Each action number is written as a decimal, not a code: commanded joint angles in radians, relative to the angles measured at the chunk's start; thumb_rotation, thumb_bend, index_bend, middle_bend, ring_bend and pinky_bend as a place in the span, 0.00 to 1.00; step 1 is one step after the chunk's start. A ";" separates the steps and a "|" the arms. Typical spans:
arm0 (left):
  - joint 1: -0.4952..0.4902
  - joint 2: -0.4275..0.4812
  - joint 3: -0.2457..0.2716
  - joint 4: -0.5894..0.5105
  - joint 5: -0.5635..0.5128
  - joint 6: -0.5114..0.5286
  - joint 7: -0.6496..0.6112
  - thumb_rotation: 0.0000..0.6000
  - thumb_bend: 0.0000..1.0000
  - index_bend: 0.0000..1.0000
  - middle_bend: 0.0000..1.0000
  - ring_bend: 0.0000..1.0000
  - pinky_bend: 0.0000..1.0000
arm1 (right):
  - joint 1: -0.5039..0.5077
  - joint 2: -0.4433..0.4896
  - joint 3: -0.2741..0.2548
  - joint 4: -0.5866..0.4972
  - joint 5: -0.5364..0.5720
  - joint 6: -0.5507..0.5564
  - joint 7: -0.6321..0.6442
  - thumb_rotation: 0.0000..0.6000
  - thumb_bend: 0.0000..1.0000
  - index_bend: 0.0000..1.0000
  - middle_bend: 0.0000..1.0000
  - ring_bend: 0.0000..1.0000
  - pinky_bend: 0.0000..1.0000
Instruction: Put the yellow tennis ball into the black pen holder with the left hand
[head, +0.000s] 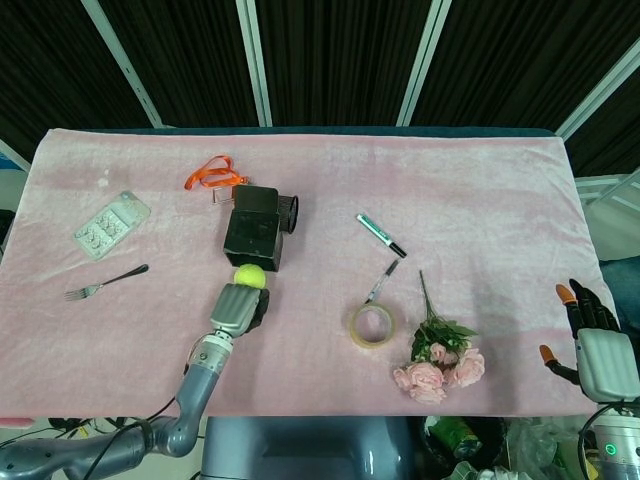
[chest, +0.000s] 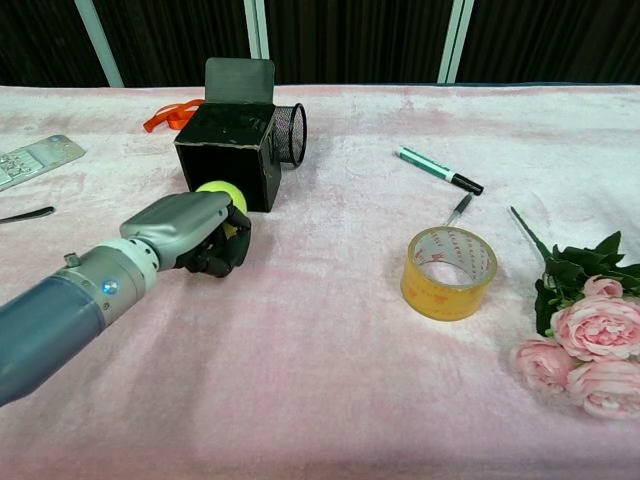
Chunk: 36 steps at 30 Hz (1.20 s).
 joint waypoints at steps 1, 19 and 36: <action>-0.057 -0.024 -0.039 0.072 -0.028 -0.049 -0.020 1.00 0.67 0.86 0.99 0.98 1.00 | 0.000 -0.001 0.000 -0.001 0.002 -0.001 -0.002 1.00 0.20 0.05 0.00 0.04 0.15; -0.204 -0.113 -0.091 0.325 -0.043 -0.086 -0.088 1.00 0.67 0.86 0.99 0.98 1.00 | 0.001 -0.004 0.005 -0.003 0.012 -0.004 -0.007 1.00 0.20 0.05 0.00 0.04 0.15; -0.246 -0.122 -0.098 0.367 -0.094 -0.100 -0.077 1.00 0.67 0.86 0.99 0.98 1.00 | 0.001 -0.004 0.006 -0.007 0.017 -0.006 -0.011 1.00 0.20 0.04 0.00 0.04 0.15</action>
